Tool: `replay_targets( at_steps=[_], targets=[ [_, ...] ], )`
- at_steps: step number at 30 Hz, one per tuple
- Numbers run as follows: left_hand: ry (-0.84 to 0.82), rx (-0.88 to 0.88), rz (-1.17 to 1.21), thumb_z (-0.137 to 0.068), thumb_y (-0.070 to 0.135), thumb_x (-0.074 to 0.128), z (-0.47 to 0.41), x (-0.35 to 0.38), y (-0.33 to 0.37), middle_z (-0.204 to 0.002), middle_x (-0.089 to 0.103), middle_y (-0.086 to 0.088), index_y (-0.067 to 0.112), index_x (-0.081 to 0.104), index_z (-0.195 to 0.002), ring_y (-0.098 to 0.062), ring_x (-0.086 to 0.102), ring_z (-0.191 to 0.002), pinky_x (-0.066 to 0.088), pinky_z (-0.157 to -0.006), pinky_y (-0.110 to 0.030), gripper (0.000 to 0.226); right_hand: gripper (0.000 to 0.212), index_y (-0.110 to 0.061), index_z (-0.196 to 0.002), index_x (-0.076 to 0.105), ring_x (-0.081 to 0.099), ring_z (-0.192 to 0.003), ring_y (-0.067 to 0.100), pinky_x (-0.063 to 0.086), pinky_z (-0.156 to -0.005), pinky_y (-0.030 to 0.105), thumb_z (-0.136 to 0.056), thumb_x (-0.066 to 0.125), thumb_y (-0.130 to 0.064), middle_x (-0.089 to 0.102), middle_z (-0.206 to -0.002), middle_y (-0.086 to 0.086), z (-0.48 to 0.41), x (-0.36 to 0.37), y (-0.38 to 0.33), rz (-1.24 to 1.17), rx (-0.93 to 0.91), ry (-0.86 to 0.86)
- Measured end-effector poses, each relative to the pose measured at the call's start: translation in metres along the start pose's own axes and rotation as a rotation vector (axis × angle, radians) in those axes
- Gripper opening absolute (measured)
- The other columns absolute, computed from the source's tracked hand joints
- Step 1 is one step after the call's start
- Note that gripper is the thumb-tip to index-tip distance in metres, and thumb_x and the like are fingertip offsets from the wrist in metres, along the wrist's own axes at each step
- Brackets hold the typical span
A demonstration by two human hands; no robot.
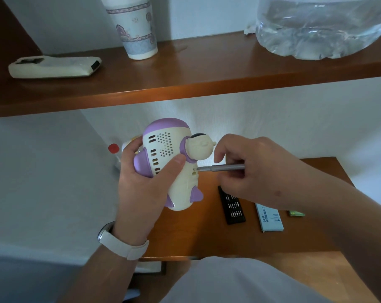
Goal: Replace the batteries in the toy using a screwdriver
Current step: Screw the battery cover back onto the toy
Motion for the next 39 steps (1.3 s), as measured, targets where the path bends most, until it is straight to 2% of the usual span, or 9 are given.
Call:
replay_targets(
  at_steps=[4,9,13,17,19,24,31,35,39],
  targets=[
    [-0.009,-0.003,0.003,-0.055,0.067,0.075,-0.001,-0.001,-0.003,-0.114,0.064,0.014,0.042,0.046,-0.129,-0.016,0.068,-0.103,0.064,-0.069,-0.033,0.084,0.019,-0.032,-0.086,0.052,0.058,-0.064,0.005,0.047,-0.055,0.018,-0.088,0.065,-0.018,0.055,-0.057,-0.014,-0.003,0.002,0.001,0.033,0.022,-0.010],
    [-0.014,-0.015,-0.008,-0.063,0.057,0.078,-0.003,-0.003,-0.009,-0.110,0.064,0.018,0.041,0.045,-0.129,-0.015,0.068,-0.100,0.063,-0.066,-0.027,0.076,0.008,-0.033,-0.083,0.053,0.057,-0.056,0.008,0.040,-0.045,0.016,-0.089,0.057,-0.034,0.059,-0.060,-0.010,-0.005,0.009,0.001,0.085,0.052,-0.055],
    [-0.001,-0.014,-0.010,-0.065,0.054,0.076,-0.005,-0.005,-0.012,-0.115,0.064,0.010,0.037,0.045,-0.130,-0.020,0.067,-0.103,0.064,-0.070,-0.032,0.075,0.017,-0.029,-0.082,0.058,0.051,-0.048,0.010,0.035,-0.043,0.017,-0.088,0.050,-0.042,0.057,-0.057,-0.007,-0.007,0.015,0.001,0.093,0.054,-0.051],
    [-0.021,-0.022,0.004,-0.066,0.060,0.080,-0.004,-0.005,-0.016,-0.113,0.063,0.010,0.038,0.045,-0.126,-0.019,0.067,-0.100,0.060,-0.063,-0.020,0.074,0.002,-0.034,-0.083,0.056,0.054,-0.051,0.010,0.041,-0.045,0.017,-0.084,0.057,-0.035,0.057,-0.056,-0.009,-0.009,0.018,0.003,0.013,0.066,-0.047],
    [-0.032,-0.034,-0.007,-0.060,0.060,0.074,-0.004,-0.004,-0.019,-0.112,0.062,0.012,0.045,0.043,-0.120,-0.018,0.066,-0.099,0.060,-0.063,-0.018,0.069,0.012,-0.035,-0.083,0.050,0.051,-0.048,0.009,0.041,-0.044,0.018,-0.082,0.061,-0.031,0.055,-0.054,-0.011,-0.010,0.020,0.002,0.022,0.047,-0.059],
    [-0.044,-0.052,-0.024,-0.060,0.057,0.072,-0.001,-0.002,-0.029,-0.115,0.063,0.009,0.038,0.042,-0.127,-0.019,0.067,-0.102,0.064,-0.071,-0.031,0.076,0.022,-0.036,-0.079,0.048,0.052,-0.049,0.009,0.038,-0.046,0.017,-0.084,0.065,-0.024,0.053,-0.055,-0.013,-0.013,0.027,0.004,0.070,0.040,-0.083],
    [-0.029,-0.061,-0.050,-0.063,0.055,0.074,-0.006,-0.011,-0.039,-0.120,0.063,0.004,0.035,0.043,-0.131,-0.024,0.067,-0.105,0.063,-0.079,-0.044,0.078,0.011,-0.026,-0.080,0.060,0.056,-0.054,0.015,0.039,-0.045,0.021,-0.089,0.058,-0.033,0.061,-0.062,-0.005,-0.022,0.040,0.007,0.108,0.060,-0.107],
    [-0.022,-0.066,-0.014,-0.061,0.057,0.075,-0.009,-0.017,-0.046,-0.115,0.064,0.010,0.040,0.044,-0.126,-0.020,0.068,-0.102,0.064,-0.074,-0.036,0.074,0.014,-0.025,-0.077,0.061,0.057,-0.053,0.015,0.045,-0.049,0.030,-0.085,0.056,-0.035,0.061,-0.062,-0.005,-0.029,0.043,0.006,0.054,0.080,-0.085],
    [-0.042,-0.091,0.030,-0.060,0.060,0.073,-0.013,-0.018,-0.057,-0.113,0.064,0.011,0.041,0.045,-0.121,-0.017,0.068,-0.100,0.061,-0.067,-0.023,0.069,0.009,-0.030,-0.080,0.063,0.055,-0.052,0.012,0.045,-0.050,0.025,-0.084,0.059,-0.037,0.060,-0.061,-0.008,-0.031,0.050,0.012,0.034,0.121,-0.117]
  ],
)
Point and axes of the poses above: each hand's wrist, its own z-axis away from the middle knuckle, its own x-axis out of the palm, y = z × x, the point moved 10 cm from there along -z, towards the middle knuckle
